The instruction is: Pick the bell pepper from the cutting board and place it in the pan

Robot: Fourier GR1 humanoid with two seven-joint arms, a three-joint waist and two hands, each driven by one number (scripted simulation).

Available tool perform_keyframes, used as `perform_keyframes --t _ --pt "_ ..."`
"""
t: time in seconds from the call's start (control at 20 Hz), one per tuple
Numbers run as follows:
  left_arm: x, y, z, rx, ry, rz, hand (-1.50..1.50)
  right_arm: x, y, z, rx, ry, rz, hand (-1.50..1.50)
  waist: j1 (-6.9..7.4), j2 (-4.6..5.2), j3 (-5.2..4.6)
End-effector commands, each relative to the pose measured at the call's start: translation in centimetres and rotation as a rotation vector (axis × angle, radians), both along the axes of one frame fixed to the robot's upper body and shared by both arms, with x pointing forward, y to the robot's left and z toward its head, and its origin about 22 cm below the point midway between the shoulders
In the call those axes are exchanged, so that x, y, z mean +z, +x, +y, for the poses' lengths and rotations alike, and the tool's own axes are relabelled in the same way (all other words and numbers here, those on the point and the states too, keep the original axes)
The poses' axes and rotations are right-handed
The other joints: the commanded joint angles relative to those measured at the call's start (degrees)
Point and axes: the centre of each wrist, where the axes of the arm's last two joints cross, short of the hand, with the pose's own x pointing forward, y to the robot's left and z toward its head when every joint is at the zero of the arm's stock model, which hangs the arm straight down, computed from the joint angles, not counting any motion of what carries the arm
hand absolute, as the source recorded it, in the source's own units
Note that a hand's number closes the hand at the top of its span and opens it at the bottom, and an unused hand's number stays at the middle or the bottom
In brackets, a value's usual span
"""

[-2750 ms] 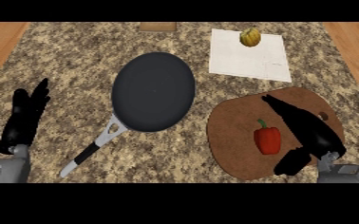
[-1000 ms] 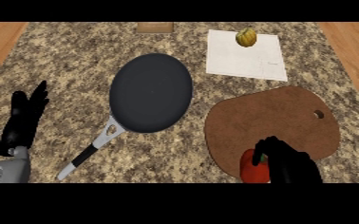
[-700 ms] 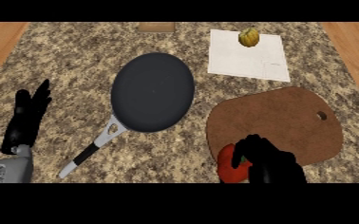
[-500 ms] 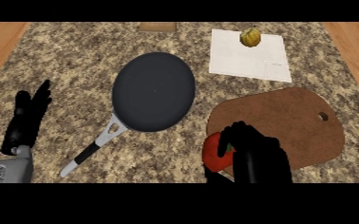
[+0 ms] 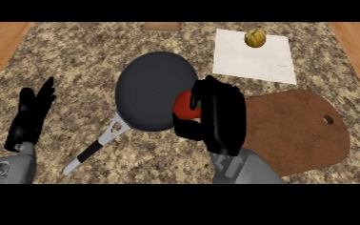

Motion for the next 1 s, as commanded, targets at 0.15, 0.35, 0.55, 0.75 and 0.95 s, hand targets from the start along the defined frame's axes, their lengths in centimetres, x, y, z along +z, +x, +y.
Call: perform_keyframes --t 0.15,0.35,0.55,0.75,0.95 --pt "1.2 1.1 -0.4 -0.011 0.004 -0.005 0.00 -0.8 6.9 2.7 -0.033 0.099 0.051 1.50 0.80 0.21 0.01" --pt "0.5 0.2 -0.3 -0.037 0.024 -0.022 0.00 -3.7 9.8 2.7 -0.060 0.094 0.078 1.50 2.09 0.53 0.01" --pt "-0.1 0.3 -0.7 -0.059 0.016 -0.026 0.00 -5.8 11.3 2.4 -0.056 0.100 0.091 1.50 2.51 0.76 0.00" --pt "0.7 2.0 -1.0 -0.070 -0.005 -0.012 0.00 -7.3 11.6 2.1 -0.032 0.138 0.124 1.50 4.41 1.53 0.03" --pt "0.9 2.4 -2.9 -0.099 0.005 -0.038 0.00 -7.2 12.1 1.6 -0.053 0.294 0.146 1.50 5.94 1.94 0.12"
